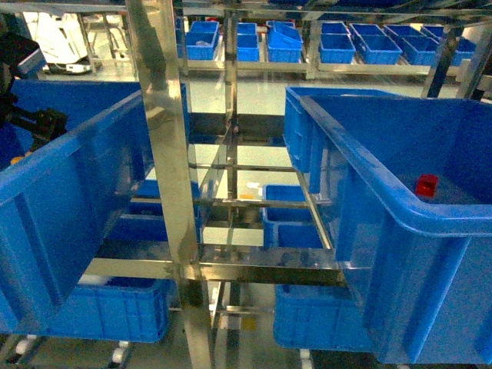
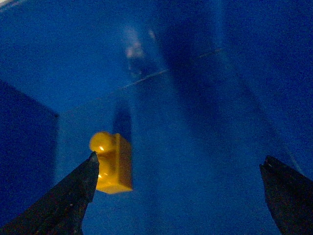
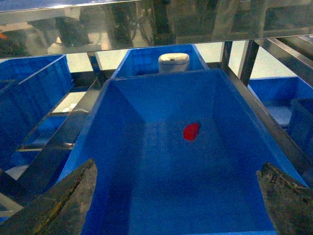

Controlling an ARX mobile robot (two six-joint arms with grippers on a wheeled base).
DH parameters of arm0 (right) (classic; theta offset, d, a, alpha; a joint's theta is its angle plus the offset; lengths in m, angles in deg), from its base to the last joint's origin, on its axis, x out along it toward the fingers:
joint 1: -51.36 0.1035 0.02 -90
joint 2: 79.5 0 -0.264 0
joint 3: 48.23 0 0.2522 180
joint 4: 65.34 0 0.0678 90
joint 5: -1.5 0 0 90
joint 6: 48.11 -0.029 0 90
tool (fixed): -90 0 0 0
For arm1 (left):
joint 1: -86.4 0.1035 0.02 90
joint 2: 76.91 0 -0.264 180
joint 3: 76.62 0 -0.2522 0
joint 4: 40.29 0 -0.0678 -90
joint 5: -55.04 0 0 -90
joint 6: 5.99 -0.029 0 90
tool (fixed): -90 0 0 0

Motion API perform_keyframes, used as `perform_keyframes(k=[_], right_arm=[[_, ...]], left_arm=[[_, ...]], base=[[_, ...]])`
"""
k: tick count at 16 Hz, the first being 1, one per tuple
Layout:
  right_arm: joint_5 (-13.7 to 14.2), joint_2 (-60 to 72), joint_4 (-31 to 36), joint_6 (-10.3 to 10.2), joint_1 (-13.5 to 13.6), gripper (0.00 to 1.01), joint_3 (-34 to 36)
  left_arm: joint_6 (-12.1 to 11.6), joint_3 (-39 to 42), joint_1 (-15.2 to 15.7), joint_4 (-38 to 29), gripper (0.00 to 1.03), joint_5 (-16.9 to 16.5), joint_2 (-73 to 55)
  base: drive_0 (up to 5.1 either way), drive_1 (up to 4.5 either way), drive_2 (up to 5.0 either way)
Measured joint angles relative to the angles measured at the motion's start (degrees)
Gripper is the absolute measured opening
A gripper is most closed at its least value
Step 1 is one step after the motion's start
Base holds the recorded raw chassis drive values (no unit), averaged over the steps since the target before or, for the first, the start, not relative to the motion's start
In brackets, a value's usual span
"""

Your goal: Sort and place red and yellow blocks in left bins

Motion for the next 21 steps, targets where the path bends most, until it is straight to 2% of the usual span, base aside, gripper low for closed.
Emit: perform_keyframes(k=[5, 10, 11, 15, 16, 18, 19, 21], right_arm=[[0.00, 0.00, 0.00, 0.00, 0.00, 0.98, 0.00], [0.00, 0.00, 0.00, 0.00, 0.00, 0.98, 0.00], [0.00, 0.00, 0.00, 0.00, 0.00, 0.98, 0.00], [0.00, 0.02, 0.00, -0.02, 0.00, 0.98, 0.00], [0.00, 0.02, 0.00, 0.00, 0.00, 0.98, 0.00], [0.00, 0.02, 0.00, 0.00, 0.00, 0.98, 0.00], [0.00, 0.02, 0.00, -0.02, 0.00, 0.98, 0.00], [-0.02, 0.02, 0.02, 0.00, 0.00, 0.98, 0.00]], left_arm=[[0.92, 8.87, -1.14, -2.58, 0.98, -0.87, 6.60], [5.33, 20.13, 1.01, -4.09, 0.98, -3.19, 19.06], [6.86, 22.64, 1.73, -4.37, 0.98, -3.80, 22.56], [15.78, 29.09, 4.61, -3.76, 0.98, -9.60, 36.50], [19.30, 30.27, 6.40, -2.10, 0.98, -10.97, 41.57], [24.79, 31.82, 8.46, 0.04, 0.98, -12.72, 48.24], [26.23, 33.07, 7.89, -0.11, 0.98, -13.22, 50.66], [26.51, 34.10, 5.64, -1.73, 0.98, -13.90, 52.61]], base=[[0.0, 0.00, 0.0], [0.0, 0.00, 0.0], [0.0, 0.00, 0.0], [0.0, 0.00, 0.0], [0.0, 0.00, 0.0], [0.0, 0.00, 0.0], [0.0, 0.00, 0.0], [0.0, 0.00, 0.0]])
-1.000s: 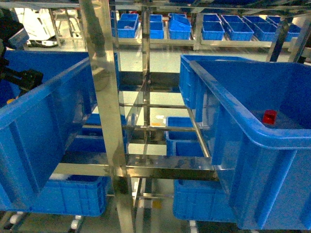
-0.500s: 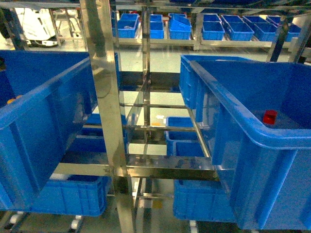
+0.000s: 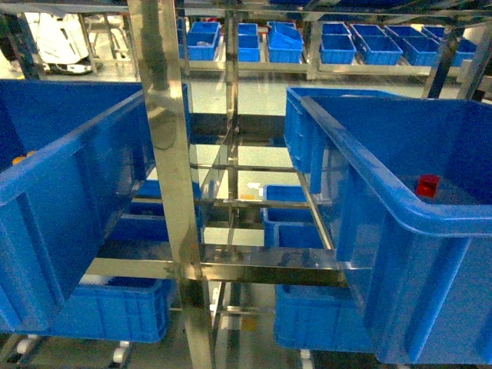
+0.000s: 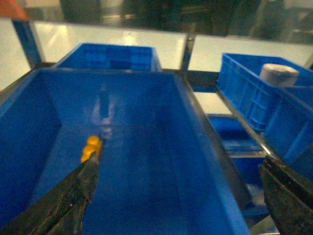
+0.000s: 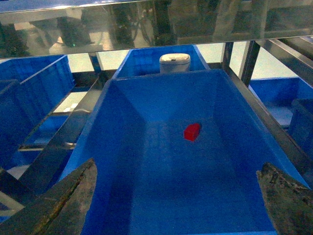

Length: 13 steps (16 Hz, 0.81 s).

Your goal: Sort and place red and yellow blocks in left bins

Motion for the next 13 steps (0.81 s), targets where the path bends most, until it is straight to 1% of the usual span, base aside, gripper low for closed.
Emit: perform_keyframes(k=[1, 2, 3, 6, 13], right_arm=[[0.02, 0.00, 0.00, 0.00, 0.00, 0.98, 0.00], [0.02, 0.00, 0.00, 0.00, 0.00, 0.98, 0.00], [0.02, 0.02, -0.04, 0.00, -0.02, 0.98, 0.00], [0.02, 0.00, 0.00, 0.00, 0.00, 0.98, 0.00], [0.02, 0.00, -0.02, 0.00, 0.00, 0.98, 0.00]], left_arm=[[0.00, 0.04, -0.87, -1.18, 0.98, -0.66, 0.37], [0.15, 0.00, -2.05, -1.49, 0.98, -2.84, 0.63], [0.15, -0.07, -2.62, -2.01, 0.98, -3.23, 0.63], [1.29, -1.66, -2.62, -2.62, 0.98, -3.61, 0.28], [1.33, -1.77, -2.73, -2.60, 0.98, -3.80, 0.28]], base=[[0.0, 0.00, 0.0], [0.0, 0.00, 0.0], [0.0, 0.00, 0.0], [0.0, 0.00, 0.0], [0.0, 0.00, 0.0]])
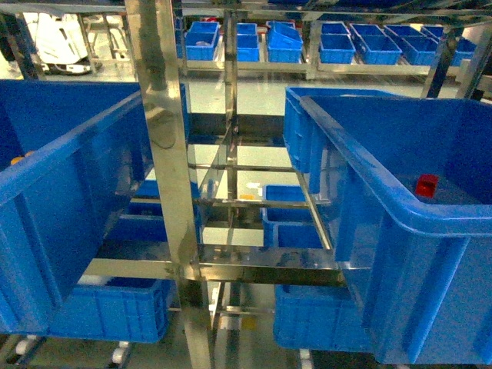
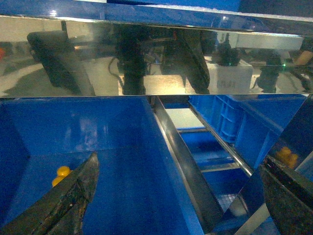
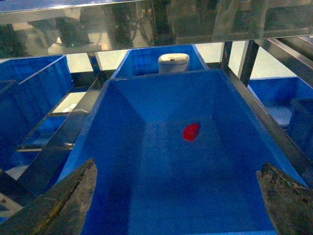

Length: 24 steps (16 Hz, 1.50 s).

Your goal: Sort and place red and yellow blocks in left bins

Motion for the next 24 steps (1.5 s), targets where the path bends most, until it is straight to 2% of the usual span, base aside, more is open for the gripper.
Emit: perform_keyframes(k=[8, 9, 10, 11, 12, 13, 14, 15, 16, 17, 19, 20, 21, 24], right_arm=[[0.00, 0.00, 0.00, 0.00, -0.02, 0.98, 0.00], [0.15, -0.11, 2.10, 0.07, 0.07, 0.97, 0.48], [1.64, -2.71, 14.45, 1.95, 0.79, 0.85, 5.92], [1.88, -6.12, 20.06, 3.02, 1.36, 0.74, 11.54], [2.51, -8.37, 24.13, 3.45, 1.99, 0.61, 16.35], [6.25, -9.94, 25.90, 3.76, 4.74, 0.48, 20.11], [6.71, -11.41, 26.40, 3.98, 6.27, 0.37, 23.50], [6.69, -12.70, 27.19, 4.28, 6.67, 0.24, 26.25], [6.99, -14.78, 28.55, 4.28, 6.43, 0.10, 28.59], [7.02, -16.50, 29.00, 4.52, 6.34, 0.02, 30.23], [7.02, -19.54, 29.22, 4.52, 6.34, 0.02, 34.36], [7.02, -20.81, 29.14, 4.52, 6.34, 0.02, 35.78], [7.02, -22.21, 29.07, 4.52, 6.34, 0.02, 36.92], [7.04, -26.77, 27.61, 4.52, 6.34, 0.02, 39.98]], left_arm=[[0.07, 0.00, 0.00, 0.00, 0.98, 0.00, 0.00], [0.09, 0.00, 0.00, 0.00, 0.98, 0.00, 0.00], [-0.07, 2.51, -1.53, -8.41, 0.90, 6.14, 0.50], [-0.09, 8.26, -2.91, -14.29, 0.77, 12.61, 3.61], [-0.09, 13.49, -3.98, -17.25, 0.67, 15.26, 6.32], [-0.11, 18.27, -5.01, -19.71, 0.54, 16.59, 8.74], [-0.11, 22.32, -5.75, -21.03, 0.41, 17.57, 10.69], [-0.09, 25.03, -6.40, -21.81, 0.31, 17.97, 11.96], [-0.09, 28.48, -6.93, -22.93, 0.17, 19.23, 14.23], [-0.09, 30.91, -7.56, -23.63, 0.06, 19.71, 16.22], [-0.13, 35.71, -9.07, -24.22, 0.02, 20.59, 20.39], [-0.09, 37.77, -11.45, -24.13, 0.02, 24.28, 22.10], [-0.13, 39.60, -13.18, -23.87, 0.02, 24.87, 24.26], [-0.13, 43.50, -13.14, -21.86, 0.02, 25.20, 30.40]], base=[[0.0, 0.00, 0.0], [0.0, 0.00, 0.0], [0.0, 0.00, 0.0], [0.0, 0.00, 0.0], [0.0, 0.00, 0.0], [0.0, 0.00, 0.0], [0.0, 0.00, 0.0], [0.0, 0.00, 0.0], [0.0, 0.00, 0.0], [0.0, 0.00, 0.0], [0.0, 0.00, 0.0], [0.0, 0.00, 0.0], [0.0, 0.00, 0.0], [0.0, 0.00, 0.0]])
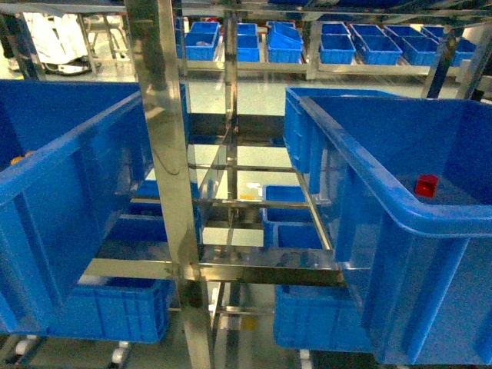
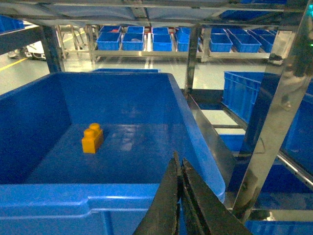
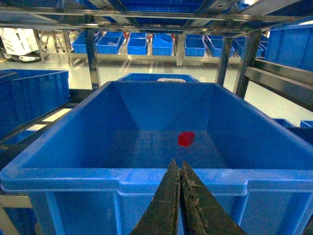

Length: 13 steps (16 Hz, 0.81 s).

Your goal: Sort and place red and yellow blocks in left bins

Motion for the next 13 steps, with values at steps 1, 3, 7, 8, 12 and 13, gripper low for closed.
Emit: perform_keyframes(k=[1, 3, 7, 8, 12, 13], right_arm=[[-0.02, -1.53, -0.63, 0.00, 0.00, 0.02, 0.83], [0.00, -4.35, -2.27, 0.00, 0.00, 0.02, 2.16], [0.00, -9.18, -5.49, 0.00, 0.00, 0.02, 3.69], [-0.02, -10.67, -4.92, 0.00, 0.00, 0.02, 4.98], [0.09, -16.24, -11.32, 0.00, 0.00, 0.02, 4.92], [0.04, -22.18, -18.43, 0.02, 0.00, 0.02, 4.94]], left_arm=[[0.00, 1.09, 0.00, 1.05, 0.02, -0.02, 1.92], [0.00, 2.64, 0.00, 3.19, 0.02, -0.04, 5.88], [0.00, 4.70, 0.00, 8.74, 0.02, -0.02, 13.55], [0.00, 6.21, 0.00, 6.69, 0.02, -0.02, 14.19], [0.00, 6.23, 0.00, 13.84, 0.02, -0.04, 21.20], [0.02, 6.23, 0.00, 14.99, 0.02, 0.02, 22.34]], base=[[0.0, 0.00, 0.0], [0.0, 0.00, 0.0], [0.0, 0.00, 0.0], [0.0, 0.00, 0.0], [0.0, 0.00, 0.0], [0.0, 0.00, 0.0]])
